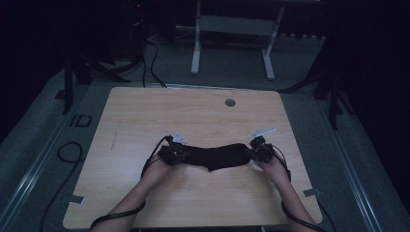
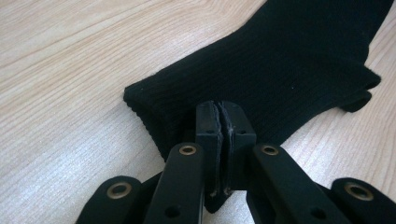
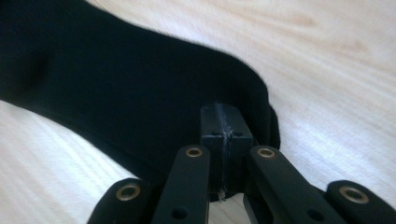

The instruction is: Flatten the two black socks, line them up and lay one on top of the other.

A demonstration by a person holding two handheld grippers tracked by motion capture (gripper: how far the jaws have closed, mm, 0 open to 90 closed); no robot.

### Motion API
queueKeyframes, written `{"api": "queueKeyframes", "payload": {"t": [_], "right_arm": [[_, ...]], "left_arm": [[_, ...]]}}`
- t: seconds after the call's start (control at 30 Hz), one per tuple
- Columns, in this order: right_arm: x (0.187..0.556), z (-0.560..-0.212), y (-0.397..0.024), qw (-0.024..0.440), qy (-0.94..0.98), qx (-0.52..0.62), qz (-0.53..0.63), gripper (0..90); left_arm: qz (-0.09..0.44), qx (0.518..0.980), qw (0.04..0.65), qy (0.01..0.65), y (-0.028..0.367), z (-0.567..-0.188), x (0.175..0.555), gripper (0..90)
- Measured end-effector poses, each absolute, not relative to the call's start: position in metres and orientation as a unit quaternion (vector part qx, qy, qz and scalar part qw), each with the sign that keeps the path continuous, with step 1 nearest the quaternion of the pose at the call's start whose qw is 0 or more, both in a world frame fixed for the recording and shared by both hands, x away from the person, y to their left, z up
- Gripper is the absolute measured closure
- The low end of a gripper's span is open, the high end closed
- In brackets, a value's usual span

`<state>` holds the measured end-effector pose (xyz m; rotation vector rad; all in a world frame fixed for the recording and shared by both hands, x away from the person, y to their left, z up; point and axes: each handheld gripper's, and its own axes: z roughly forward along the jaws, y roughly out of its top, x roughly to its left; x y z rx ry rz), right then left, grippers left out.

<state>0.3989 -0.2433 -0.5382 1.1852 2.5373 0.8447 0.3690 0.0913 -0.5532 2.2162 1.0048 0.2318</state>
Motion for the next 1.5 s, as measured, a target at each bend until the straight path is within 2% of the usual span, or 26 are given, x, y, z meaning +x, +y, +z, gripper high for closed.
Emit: {"api": "queueKeyframes", "payload": {"t": [0.43, 0.63, 0.77, 0.9, 1.0, 1.07, 1.1, 1.13, 1.2, 1.27, 1.5], "right_arm": [[0.405, -0.546, -0.215, 0.099, 0.869, 0.384, 0.296, 89.3], [0.407, -0.546, -0.203, 0.093, 0.870, 0.379, 0.300, 86.0], [0.404, -0.536, -0.202, 0.092, 0.860, 0.378, 0.330, 80.4], [0.400, -0.524, -0.205, 0.092, 0.854, 0.369, 0.355, 61.5], [0.396, -0.520, -0.209, 0.101, 0.851, 0.370, 0.359, 45.6], [0.394, -0.520, -0.210, 0.102, 0.852, 0.368, 0.359, 42.1], [0.394, -0.520, -0.211, 0.106, 0.853, 0.364, 0.359, 38.0], [0.391, -0.520, -0.216, 0.109, 0.851, 0.365, 0.361, 30.4], [0.391, -0.521, -0.221, 0.105, 0.846, 0.371, 0.368, 25.0], [0.390, -0.523, -0.226, 0.095, 0.849, 0.364, 0.371, 14.9], [0.385, -0.531, -0.239, 0.098, 0.850, 0.364, 0.367, 13.7]], "left_arm": [[0.100, 0.843, 0.335, 0.409, 0.120, -0.554, 0.360, 88.4], [0.100, 0.838, 0.336, 0.418, 0.129, -0.552, 0.360, 88.0], [0.101, 0.834, 0.352, 0.414, 0.129, -0.544, 0.355, 72.8], [0.102, 0.830, 0.370, 0.405, 0.129, -0.535, 0.350, 59.4], [0.101, 0.833, 0.371, 0.397, 0.125, -0.532, 0.344, 45.9], [0.100, 0.835, 0.370, 0.394, 0.124, -0.531, 0.343, 37.0], [0.097, 0.838, 0.370, 0.390, 0.123, -0.531, 0.340, 37.0], [0.096, 0.835, 0.375, 0.390, 0.123, -0.531, 0.339, 28.8], [0.093, 0.832, 0.375, 0.397, 0.126, -0.532, 0.339, 23.2], [0.094, 0.830, 0.379, 0.399, 0.128, -0.534, 0.339, 17.2], [0.119, 0.820, 0.384, 0.407, 0.138, -0.543, 0.334, 7.6]]}}
